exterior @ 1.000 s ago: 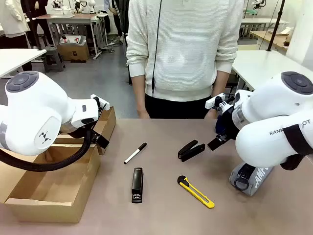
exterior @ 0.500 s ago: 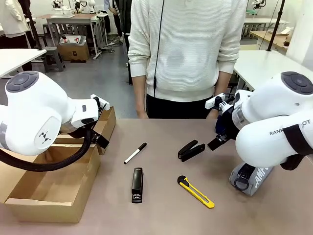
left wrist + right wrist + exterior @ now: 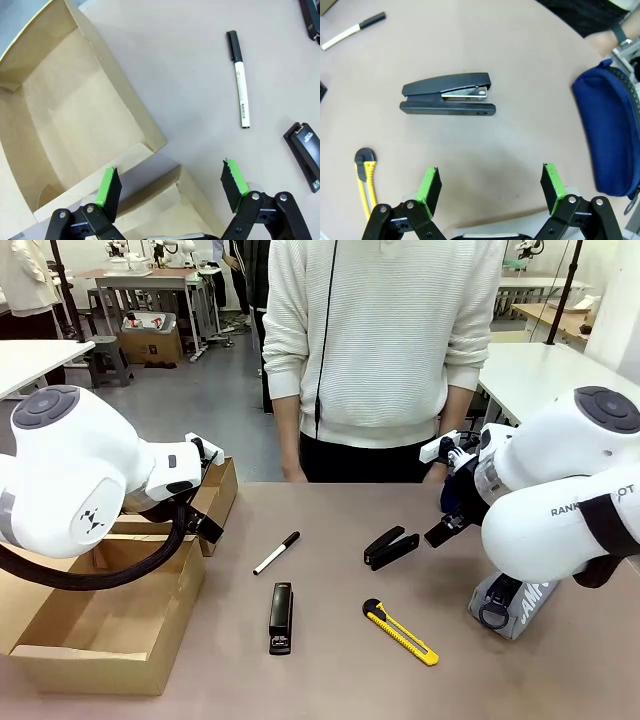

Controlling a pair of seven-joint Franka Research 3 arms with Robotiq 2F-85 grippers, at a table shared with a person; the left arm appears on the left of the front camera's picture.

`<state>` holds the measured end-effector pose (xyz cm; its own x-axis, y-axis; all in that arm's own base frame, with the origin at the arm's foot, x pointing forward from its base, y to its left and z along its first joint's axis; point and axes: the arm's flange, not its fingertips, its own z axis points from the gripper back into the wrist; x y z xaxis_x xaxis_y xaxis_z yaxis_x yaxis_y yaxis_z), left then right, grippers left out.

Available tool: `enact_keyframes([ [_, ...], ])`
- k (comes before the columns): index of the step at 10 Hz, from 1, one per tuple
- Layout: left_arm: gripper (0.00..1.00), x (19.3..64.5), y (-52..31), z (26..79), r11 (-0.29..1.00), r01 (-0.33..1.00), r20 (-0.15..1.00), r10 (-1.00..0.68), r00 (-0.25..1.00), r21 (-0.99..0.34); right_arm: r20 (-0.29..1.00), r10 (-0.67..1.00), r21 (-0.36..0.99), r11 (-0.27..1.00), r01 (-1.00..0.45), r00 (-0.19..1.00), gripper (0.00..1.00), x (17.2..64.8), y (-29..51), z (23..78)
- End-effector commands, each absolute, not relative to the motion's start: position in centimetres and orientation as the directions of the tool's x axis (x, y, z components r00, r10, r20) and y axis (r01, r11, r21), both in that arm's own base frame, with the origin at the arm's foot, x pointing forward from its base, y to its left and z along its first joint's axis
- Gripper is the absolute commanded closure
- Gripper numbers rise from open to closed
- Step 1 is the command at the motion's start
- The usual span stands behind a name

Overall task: Place items inside the box.
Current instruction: Pick up a Pencil pouch or Stapler and place it inside the Mailer Box closest to the robot.

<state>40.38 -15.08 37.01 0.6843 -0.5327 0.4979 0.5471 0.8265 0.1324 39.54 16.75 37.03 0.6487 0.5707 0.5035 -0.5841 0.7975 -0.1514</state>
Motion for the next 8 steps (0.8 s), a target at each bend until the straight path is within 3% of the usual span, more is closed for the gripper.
enact_keyframes([
  [1, 0.00, 40.4, -15.1, 37.0, 0.826, 0.547, 0.498, -0.533, 0.684, 0.132, 0.504, 0.570, -0.151, 0.798, -0.584, 0.649, 0.00, 39.5, 16.7, 37.0],
  [5, 0.00, 40.4, -15.1, 37.0, 0.827, 0.547, 0.498, -0.533, 0.684, 0.132, 0.504, 0.571, -0.151, 0.797, -0.584, 0.649, 0.00, 39.5, 16.8, 37.0],
  [6, 0.00, 39.3, -13.8, 40.5, 0.756, 0.654, 0.526, -0.565, 0.636, 0.021, 0.475, 0.580, -0.109, 0.784, -0.611, 0.661, 0.00, 39.3, 16.6, 39.5],
  [8, 0.00, 34.9, -10.0, 47.6, 0.685, 0.686, 0.524, -0.502, 0.688, -0.246, 0.330, 0.507, 0.148, 0.805, -0.574, 0.796, 0.00, 37.1, 13.6, 46.5],
])
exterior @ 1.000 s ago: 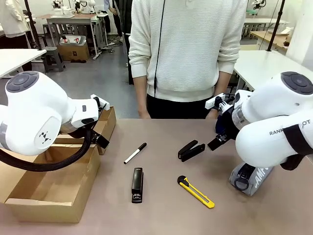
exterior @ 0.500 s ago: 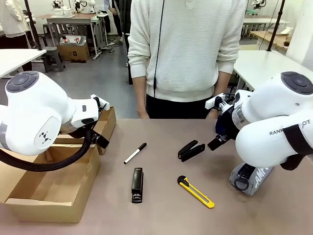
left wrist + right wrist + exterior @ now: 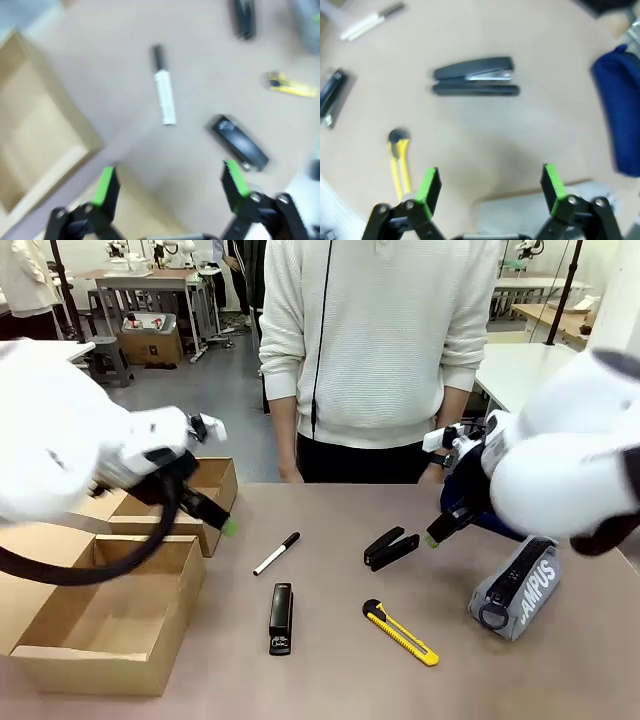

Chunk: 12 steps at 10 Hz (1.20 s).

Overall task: Place items inside the box.
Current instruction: Pick up a Pencil pouch or Stapler and place it inside the Mailer Box closest to the robot.

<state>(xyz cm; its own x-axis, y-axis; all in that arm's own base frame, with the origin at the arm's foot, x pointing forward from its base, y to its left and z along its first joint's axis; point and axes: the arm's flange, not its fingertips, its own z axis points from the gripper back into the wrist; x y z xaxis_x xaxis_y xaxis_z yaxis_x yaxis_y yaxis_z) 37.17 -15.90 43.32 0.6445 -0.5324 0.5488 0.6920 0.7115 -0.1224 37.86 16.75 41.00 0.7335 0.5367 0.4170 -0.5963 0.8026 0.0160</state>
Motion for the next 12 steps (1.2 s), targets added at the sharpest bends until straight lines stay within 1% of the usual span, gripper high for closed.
enact_keyframes([
  [1, 0.00, 32.7, -8.1, 50.0, 0.678, 0.644, 0.453, -0.477, 0.753, -0.355, 0.323, 0.447, 0.239, 0.814, -0.529, 0.834, 0.00, 35.3, 11.9, 49.2],
  [2, 0.00, 31.1, -5.1, 52.0, 0.680, 0.635, 0.478, -0.448, 0.756, -0.367, 0.362, 0.406, 0.371, 0.763, -0.529, 0.839, 0.00, 33.0, 9.1, 51.8],
  [3, 0.00, 29.2, -3.2, 54.2, 0.616, 0.661, 0.519, -0.431, 0.738, -0.429, 0.412, 0.284, 0.465, 0.752, -0.468, 0.866, 0.00, 30.8, 4.9, 53.7],
  [4, 0.00, 28.2, 0.7, 55.5, 0.598, 0.644, 0.539, -0.380, 0.751, -0.476, 0.463, 0.182, 0.566, 0.693, -0.448, 0.867, 0.00, 28.4, 0.1, 54.6],
  [5, 0.00, 28.0, 1.2, 56.1, 0.554, 0.613, 0.592, -0.246, 0.767, -0.563, 0.523, 0.016, 0.668, 0.613, -0.421, 0.852, 0.00, 25.4, -6.6, 54.7],
  [6, 0.00, 27.6, 4.8, 56.5, 0.509, 0.579, 0.646, -0.059, 0.761, -0.637, 0.536, -0.180, 0.753, 0.543, -0.371, 0.825, 0.00, 22.8, -12.1, 53.9],
  [7, 0.00, 26.5, 8.1, 55.9, 0.476, 0.545, 0.671, 0.138, 0.729, -0.690, 0.521, -0.320, 0.815, 0.463, -0.349, 0.791, 0.00, 20.4, -16.7, 52.4],
  [8, 0.00, 25.3, 11.1, 54.7, 0.477, 0.488, 0.658, 0.303, 0.689, -0.731, 0.487, -0.436, 0.859, 0.394, -0.326, 0.757, 0.00, 18.2, -20.3, 50.5],
  [9, 0.00, 25.7, 13.9, 53.0, 0.486, 0.362, 0.579, 0.433, 0.691, -0.796, 0.450, -0.537, 0.888, 0.352, -0.295, 0.713, 0.00, 16.2, -22.8, 48.2],
  [10, 0.00, 25.1, 16.6, 51.0, 0.453, 0.284, 0.509, 0.517, 0.689, -0.845, 0.421, -0.600, 0.905, 0.327, -0.271, 0.680, 0.00, 14.8, -24.2, 46.6],
  [11, 0.00, 25.1, 18.6, 49.3, 0.476, 0.174, 0.447, 0.552, 0.705, -0.862, 0.412, -0.631, 0.910, 0.319, -0.264, 0.657, 0.00, 14.0, -24.4, 45.4],
  [12, 0.00, 24.2, 19.5, 47.4, 0.485, 0.076, 0.390, 0.591, 0.706, -0.871, 0.406, -0.650, 0.912, 0.332, -0.240, 0.642, 0.00, 13.6, -24.6, 45.0],
])
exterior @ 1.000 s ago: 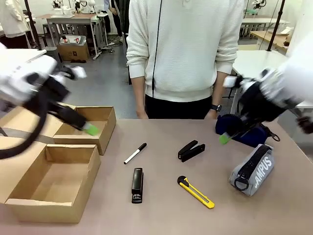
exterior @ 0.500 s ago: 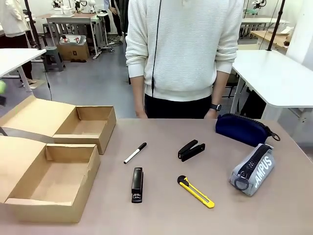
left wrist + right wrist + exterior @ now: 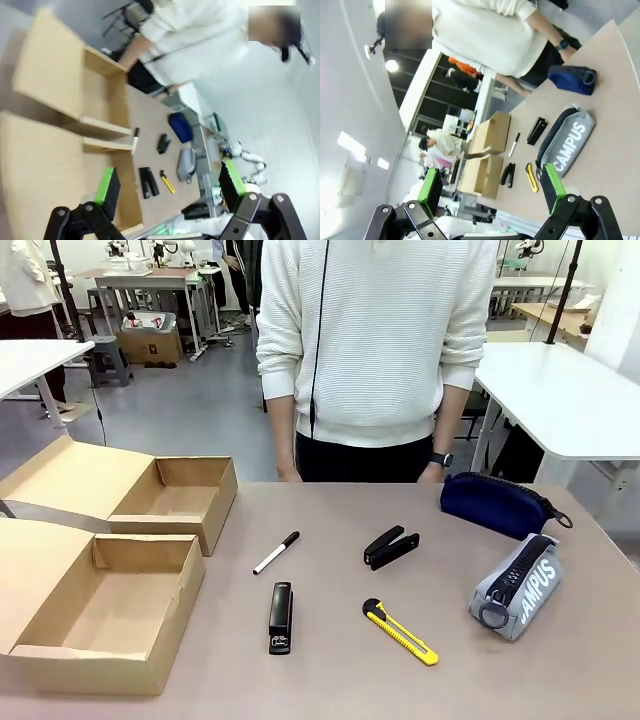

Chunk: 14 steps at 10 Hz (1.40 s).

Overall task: Place items inside the box.
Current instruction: Pick up a Pencil pouch or Stapler and place it inside the Mailer Box closest to the robot.

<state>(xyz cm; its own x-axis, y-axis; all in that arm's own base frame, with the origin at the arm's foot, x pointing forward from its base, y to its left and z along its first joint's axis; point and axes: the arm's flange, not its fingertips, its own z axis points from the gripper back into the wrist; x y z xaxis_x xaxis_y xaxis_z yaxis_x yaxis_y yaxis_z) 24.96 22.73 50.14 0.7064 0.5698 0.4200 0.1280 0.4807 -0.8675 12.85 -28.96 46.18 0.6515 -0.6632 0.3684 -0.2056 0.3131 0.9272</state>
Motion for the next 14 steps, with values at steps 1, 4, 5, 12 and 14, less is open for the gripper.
enact_keyframes([
  [1, 0.00, 23.9, 20.2, 46.5, 0.525, 0.013, 0.389, 0.612, 0.689, -0.851, 0.379, -0.634, 0.922, 0.326, -0.211, 0.674, 0.00, 12.9, -28.2, 47.2],
  [4, 0.00, 25.0, 22.7, 50.1, 0.481, 0.128, 0.420, 0.570, 0.706, -0.867, 0.379, -0.634, 0.922, 0.326, -0.211, 0.674, 0.00, 12.9, -28.2, 47.2],
  [5, 0.00, 25.0, 22.7, 50.1, 0.481, 0.128, 0.420, 0.570, 0.706, -0.867, 0.379, -0.634, 0.922, 0.326, -0.211, 0.674, 0.00, 12.9, -28.2, 47.2],
  [12, 0.00, 25.0, 22.7, 50.1, 0.481, 0.128, 0.420, 0.570, 0.706, -0.867, 0.692, -0.069, 0.489, 0.777, -0.396, 0.718, 0.00, 19.4, -19.3, 50.6],
  [14, 0.00, 25.0, 22.7, 50.1, 0.481, 0.128, 0.420, 0.570, 0.706, -0.867, 0.531, -0.317, 0.732, 0.638, -0.238, 0.786, 0.00, 11.7, -26.2, 49.6],
])
